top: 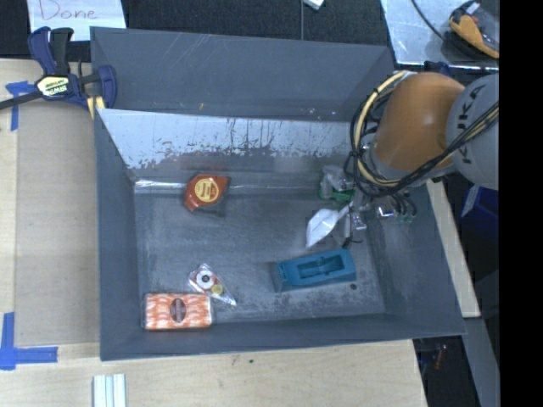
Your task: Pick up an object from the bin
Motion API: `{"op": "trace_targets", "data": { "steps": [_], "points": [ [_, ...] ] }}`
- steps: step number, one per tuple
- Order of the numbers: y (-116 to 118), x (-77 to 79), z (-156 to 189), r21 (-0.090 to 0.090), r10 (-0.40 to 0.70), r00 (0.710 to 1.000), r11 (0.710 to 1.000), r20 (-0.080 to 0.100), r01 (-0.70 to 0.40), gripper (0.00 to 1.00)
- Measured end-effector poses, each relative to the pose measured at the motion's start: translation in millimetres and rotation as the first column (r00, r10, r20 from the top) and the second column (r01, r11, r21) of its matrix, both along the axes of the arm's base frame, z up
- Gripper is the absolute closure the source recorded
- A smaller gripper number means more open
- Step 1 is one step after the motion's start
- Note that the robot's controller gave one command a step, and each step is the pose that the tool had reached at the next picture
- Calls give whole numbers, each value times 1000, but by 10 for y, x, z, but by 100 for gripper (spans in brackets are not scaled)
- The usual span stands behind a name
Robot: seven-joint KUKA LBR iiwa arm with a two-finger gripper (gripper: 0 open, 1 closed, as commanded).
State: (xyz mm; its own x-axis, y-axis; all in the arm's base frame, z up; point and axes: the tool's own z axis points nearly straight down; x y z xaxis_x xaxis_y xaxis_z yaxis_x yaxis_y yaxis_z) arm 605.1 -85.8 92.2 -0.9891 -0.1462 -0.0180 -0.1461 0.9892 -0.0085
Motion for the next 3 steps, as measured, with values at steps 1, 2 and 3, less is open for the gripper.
{"op": "trace_targets", "data": {
  "steps": [1,2,3],
  "points": [
    [45,-316,-200,3,0,1000,1000,3,0,0],
    [159,10,-202,1,0,1000,1000,13,0,0],
    [164,-122,-183,2,14,1000,1000,1,-14,0]
  ]
}}
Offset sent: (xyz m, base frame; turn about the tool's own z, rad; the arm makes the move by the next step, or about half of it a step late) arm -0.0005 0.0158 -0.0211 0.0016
